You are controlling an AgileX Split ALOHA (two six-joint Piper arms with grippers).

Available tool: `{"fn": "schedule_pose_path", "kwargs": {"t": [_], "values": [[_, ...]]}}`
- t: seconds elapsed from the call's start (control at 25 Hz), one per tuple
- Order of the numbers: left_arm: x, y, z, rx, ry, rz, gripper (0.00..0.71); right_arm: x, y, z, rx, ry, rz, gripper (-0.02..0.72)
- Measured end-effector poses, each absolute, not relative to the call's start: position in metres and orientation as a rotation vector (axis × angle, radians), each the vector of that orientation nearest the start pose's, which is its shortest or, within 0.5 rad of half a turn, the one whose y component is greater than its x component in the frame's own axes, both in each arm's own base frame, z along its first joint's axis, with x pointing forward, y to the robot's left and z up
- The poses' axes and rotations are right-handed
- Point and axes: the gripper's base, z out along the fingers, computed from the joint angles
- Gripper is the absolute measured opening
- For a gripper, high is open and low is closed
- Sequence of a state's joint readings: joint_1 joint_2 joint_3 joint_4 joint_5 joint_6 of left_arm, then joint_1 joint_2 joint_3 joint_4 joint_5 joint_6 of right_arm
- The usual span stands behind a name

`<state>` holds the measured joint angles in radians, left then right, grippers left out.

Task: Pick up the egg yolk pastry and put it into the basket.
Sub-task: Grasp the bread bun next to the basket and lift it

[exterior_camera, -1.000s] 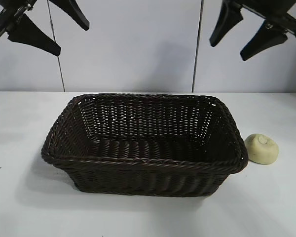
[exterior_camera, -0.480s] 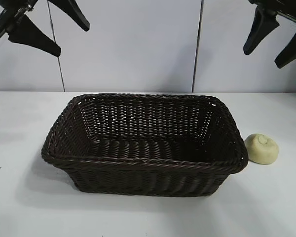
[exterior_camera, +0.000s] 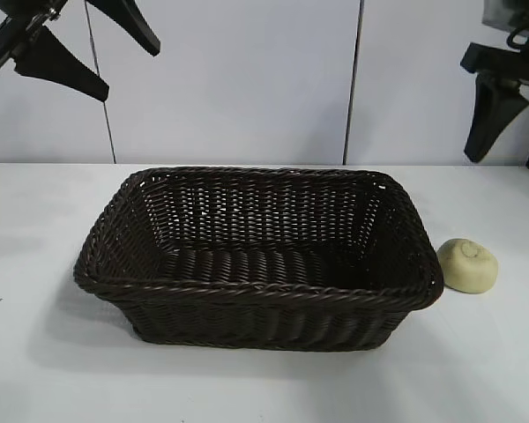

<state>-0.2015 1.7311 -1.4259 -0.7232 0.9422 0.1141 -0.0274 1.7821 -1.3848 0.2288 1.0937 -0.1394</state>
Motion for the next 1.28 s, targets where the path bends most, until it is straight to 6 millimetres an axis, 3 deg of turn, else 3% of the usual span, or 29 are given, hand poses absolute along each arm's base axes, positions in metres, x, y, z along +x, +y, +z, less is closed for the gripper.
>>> {"fn": "schedule_pose_path", "kwargs": {"t": [0.32, 0.76, 1.28], "values": [[0.356, -0.122, 0.297, 0.002, 2.626, -0.936, 0.479, 0.361, 0.006, 0.233, -0.016, 2.919, 0.251, 0.495], [0.355, -0.123, 0.297, 0.005, 2.632, -0.939, 0.479, 0.384, 0.006, 0.163, 0.075, 3.018, 0.285, 0.495], [0.354, -0.123, 0.297, 0.009, 2.639, -0.942, 0.479, 0.393, 0.006, 0.128, 0.159, 3.036, 0.282, 0.481]]}}
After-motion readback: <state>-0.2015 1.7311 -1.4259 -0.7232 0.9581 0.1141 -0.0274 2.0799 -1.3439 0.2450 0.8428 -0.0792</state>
